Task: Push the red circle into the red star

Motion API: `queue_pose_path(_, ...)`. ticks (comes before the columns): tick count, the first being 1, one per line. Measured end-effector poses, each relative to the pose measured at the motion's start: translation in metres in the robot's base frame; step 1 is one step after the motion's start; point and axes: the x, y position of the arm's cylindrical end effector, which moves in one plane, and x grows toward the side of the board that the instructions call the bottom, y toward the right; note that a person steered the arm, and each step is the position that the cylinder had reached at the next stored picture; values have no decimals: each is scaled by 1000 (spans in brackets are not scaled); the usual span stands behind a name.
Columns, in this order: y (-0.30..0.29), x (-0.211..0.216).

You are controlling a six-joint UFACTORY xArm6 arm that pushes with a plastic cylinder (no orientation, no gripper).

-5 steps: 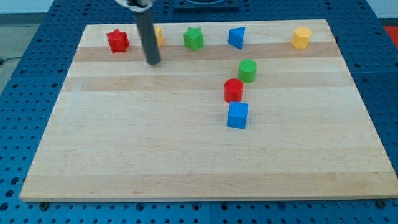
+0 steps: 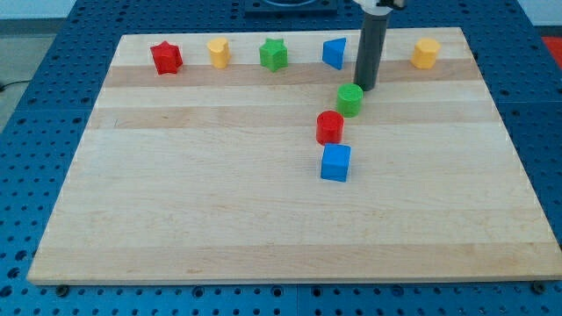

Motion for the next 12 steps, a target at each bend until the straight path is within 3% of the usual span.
queue_pose_path(2,3,8)
queue_pose_path(3,33,56)
queue_pose_path(4,12,85)
queue_pose_path(6,-99,99)
queue_pose_path(7,-108,112)
queue_pose_path(9,-214,112)
queue_pose_path(10,-232,109)
queue_pose_path(12,-303,55)
